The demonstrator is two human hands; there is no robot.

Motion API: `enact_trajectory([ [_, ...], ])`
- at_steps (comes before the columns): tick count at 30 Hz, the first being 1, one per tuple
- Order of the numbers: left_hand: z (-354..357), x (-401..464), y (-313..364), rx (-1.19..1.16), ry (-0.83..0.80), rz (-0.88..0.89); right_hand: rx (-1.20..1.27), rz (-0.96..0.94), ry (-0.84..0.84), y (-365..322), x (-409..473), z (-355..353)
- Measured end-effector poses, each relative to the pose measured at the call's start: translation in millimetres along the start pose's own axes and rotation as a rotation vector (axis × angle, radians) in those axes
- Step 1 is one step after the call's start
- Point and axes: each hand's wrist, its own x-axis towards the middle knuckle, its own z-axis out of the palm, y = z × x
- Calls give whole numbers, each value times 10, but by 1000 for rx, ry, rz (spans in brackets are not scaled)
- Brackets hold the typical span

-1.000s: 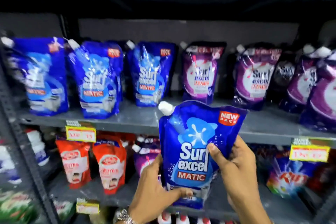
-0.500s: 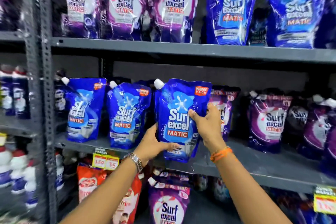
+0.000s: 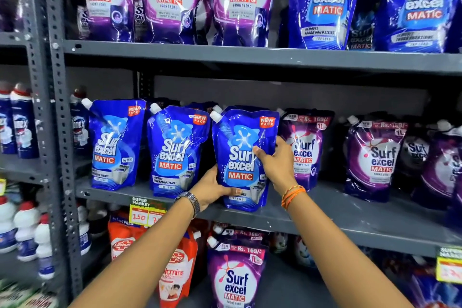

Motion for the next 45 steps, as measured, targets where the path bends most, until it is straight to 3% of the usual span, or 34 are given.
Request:
enact_trajectory([
  [5, -30, 4, -35, 52, 23, -32, 53, 15, -29, 42, -12, 7],
  [10, -76, -196, -23, 309, 125, -41, 161, 54, -75, 10, -78, -90],
  [16, 59, -881, -166, 368, 482, 165, 108, -43, 77, 35, -564, -419],
  [20, 172, -1243, -621, 316, 604, 247, 101, -154, 168, 290, -1230, -575],
  [25, 294, -1473, -1427, 353, 608, 161, 128, -113, 187, 829, -1866, -535],
  [36, 497, -1346, -2535, 258, 378, -299, 49, 445, -65, 2420, -2048, -148],
  [40, 520, -1190, -2750, 272, 269, -341, 32, 444, -193, 2612, -1990, -66],
  [45, 556, -1096, -3120, 301, 277, -325, 7, 391, -316, 2778, -1949, -27],
])
